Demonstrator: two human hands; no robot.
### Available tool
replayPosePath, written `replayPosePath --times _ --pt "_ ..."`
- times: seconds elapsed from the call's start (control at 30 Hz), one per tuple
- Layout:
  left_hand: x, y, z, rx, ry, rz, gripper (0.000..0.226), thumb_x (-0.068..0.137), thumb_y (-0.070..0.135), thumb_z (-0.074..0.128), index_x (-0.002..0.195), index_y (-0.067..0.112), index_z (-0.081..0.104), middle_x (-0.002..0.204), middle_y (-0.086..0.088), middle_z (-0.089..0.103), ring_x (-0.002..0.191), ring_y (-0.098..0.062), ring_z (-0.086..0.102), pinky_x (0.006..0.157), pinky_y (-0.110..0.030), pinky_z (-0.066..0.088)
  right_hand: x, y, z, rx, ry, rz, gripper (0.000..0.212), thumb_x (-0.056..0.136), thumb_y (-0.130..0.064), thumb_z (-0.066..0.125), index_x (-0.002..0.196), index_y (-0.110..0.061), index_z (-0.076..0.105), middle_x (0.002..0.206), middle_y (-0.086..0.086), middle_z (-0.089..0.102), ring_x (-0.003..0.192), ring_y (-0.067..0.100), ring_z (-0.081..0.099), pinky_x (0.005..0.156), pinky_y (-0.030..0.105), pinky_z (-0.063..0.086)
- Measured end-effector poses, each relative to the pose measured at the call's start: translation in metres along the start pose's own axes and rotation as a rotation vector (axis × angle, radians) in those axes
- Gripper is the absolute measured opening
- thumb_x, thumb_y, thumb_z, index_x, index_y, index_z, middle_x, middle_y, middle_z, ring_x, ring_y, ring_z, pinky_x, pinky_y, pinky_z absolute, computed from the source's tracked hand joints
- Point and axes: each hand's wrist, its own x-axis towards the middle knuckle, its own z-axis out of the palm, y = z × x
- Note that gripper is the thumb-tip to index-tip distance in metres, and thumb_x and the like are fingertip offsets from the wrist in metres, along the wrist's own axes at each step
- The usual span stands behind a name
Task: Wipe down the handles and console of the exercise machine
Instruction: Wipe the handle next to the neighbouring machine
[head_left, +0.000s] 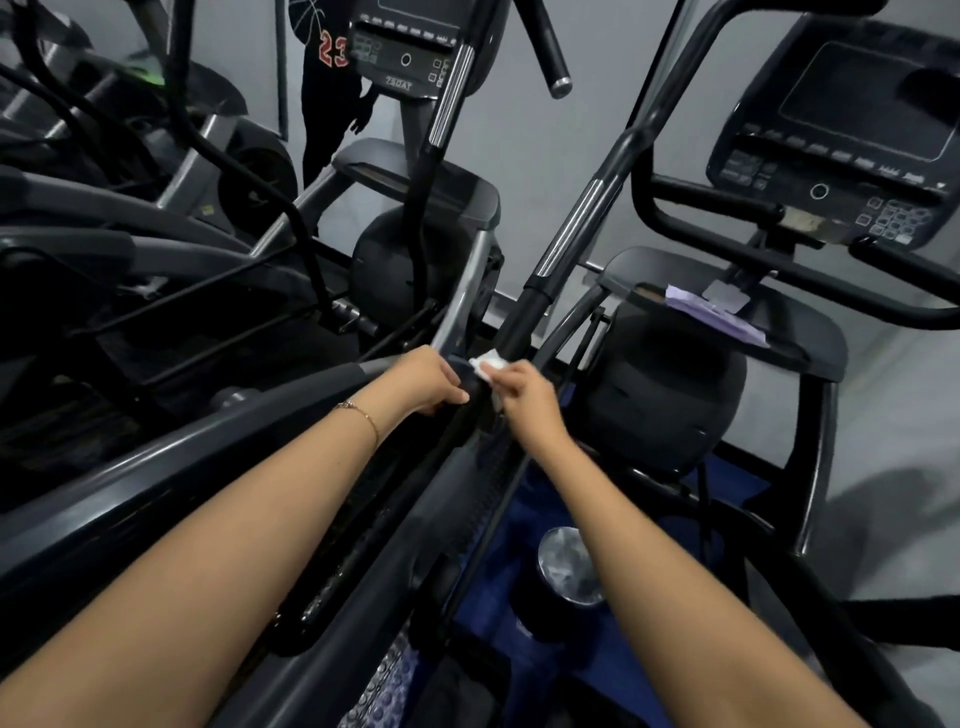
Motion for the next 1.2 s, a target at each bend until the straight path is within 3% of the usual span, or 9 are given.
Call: replayPosePath --times 0.23,0.37,0.57,0.67,0.73,0.83,0.97,1.07,1.2 --pt "-0.025 -0.021 -0.013 -0.093 -0.069 -0.056 0.028 0.084 0.006 0.068 0.111 0.003 0.065 0.062 -0.003 0.051 0.044 -0.001 0.049 0.038 -0.008 0.043 -0.038 -0.021 0.010 -0.020 -0.010 -0.056 0.029 0.093 -0.005 0.050 0.118 -0.009 0.064 0.095 0.012 0.057 0.086 0.010 0.049 0.073 0.001 0.032" --pt "-0.033 -0.021 -0.013 -0.155 -0.055 -0.054 0.028 0.084 0.006 0.067 0.111 0.002 0.065 0.064 -0.002 0.051 0.056 -0.005 0.046 0.038 -0.007 0.043 -0.021 -0.024 0.005 -0.057 -0.007 0.012 0.031 0.094 -0.004 0.047 0.119 -0.012 0.064 0.098 0.014 0.056 0.091 0.020 0.054 0.077 0.015 0.036" --pt "-0.046 -0.026 -0.013 -0.193 -0.024 -0.001 0.034 0.083 0.006 0.069 0.116 -0.002 0.064 0.065 0.001 0.053 0.058 -0.004 0.047 0.042 -0.004 0.042 -0.055 -0.042 0.012 -0.051 -0.020 -0.044 0.028 0.093 -0.006 0.049 0.116 -0.006 0.064 0.094 0.016 0.055 0.085 0.024 0.054 0.072 0.002 0.032" --pt "-0.056 -0.033 -0.015 -0.203 -0.029 0.010 0.034 0.081 0.006 0.070 0.114 -0.002 0.064 0.067 0.001 0.053 0.059 -0.004 0.047 0.042 -0.004 0.043 -0.045 -0.041 0.008 -0.093 -0.063 -0.044 0.027 0.093 -0.010 0.051 0.116 -0.011 0.065 0.097 0.015 0.056 0.089 0.024 0.056 0.073 0.009 0.034" --pt "-0.062 -0.040 -0.018 -0.211 -0.026 0.015 0.032 0.081 0.007 0.071 0.112 0.001 0.066 0.070 0.002 0.055 0.062 -0.002 0.049 0.044 -0.005 0.045 -0.035 -0.040 0.005 -0.113 -0.074 0.000 0.028 0.095 -0.011 0.049 0.118 -0.014 0.064 0.098 0.010 0.056 0.091 0.019 0.056 0.077 0.016 0.037" --pt "-0.071 -0.052 -0.020 -0.249 -0.024 0.001 0.031 0.081 0.010 0.071 0.111 0.003 0.067 0.074 0.002 0.058 0.066 -0.002 0.053 0.053 -0.009 0.049 -0.049 -0.047 0.009 -0.061 -0.042 0.009 0.028 0.094 -0.007 0.049 0.117 -0.008 0.064 0.086 -0.002 0.053 0.082 -0.001 0.053 0.075 0.006 0.034" --pt "-0.080 -0.053 -0.018 -0.275 0.010 0.009 0.027 0.083 0.011 0.070 0.109 0.004 0.068 0.069 0.004 0.055 0.060 -0.001 0.048 0.045 -0.003 0.044 -0.081 -0.058 0.017 -0.067 -0.034 -0.091 0.031 0.091 -0.003 0.052 0.118 -0.012 0.065 0.090 0.012 0.056 0.082 0.013 0.053 0.074 0.003 0.033" --pt "-0.088 -0.054 -0.020 -0.259 0.022 0.015 0.029 0.081 0.009 0.071 0.109 0.003 0.069 0.069 0.003 0.057 0.059 -0.002 0.049 0.043 -0.003 0.044 -0.064 -0.056 0.010 0.038 -0.004 0.016 0.024 0.092 -0.004 0.051 0.112 0.000 0.065 0.082 -0.001 0.053 0.078 -0.011 0.054 0.071 -0.002 0.033" --pt "-0.103 -0.060 -0.026 -0.258 0.005 -0.009 0.026 0.081 0.006 0.070 0.108 0.003 0.069 0.072 0.003 0.059 0.062 -0.003 0.051 0.045 -0.003 0.045 -0.074 -0.057 0.020 0.045 0.050 0.040 0.029 0.092 -0.003 0.051 0.116 -0.010 0.065 0.089 0.011 0.056 0.082 0.011 0.053 0.075 0.008 0.037"
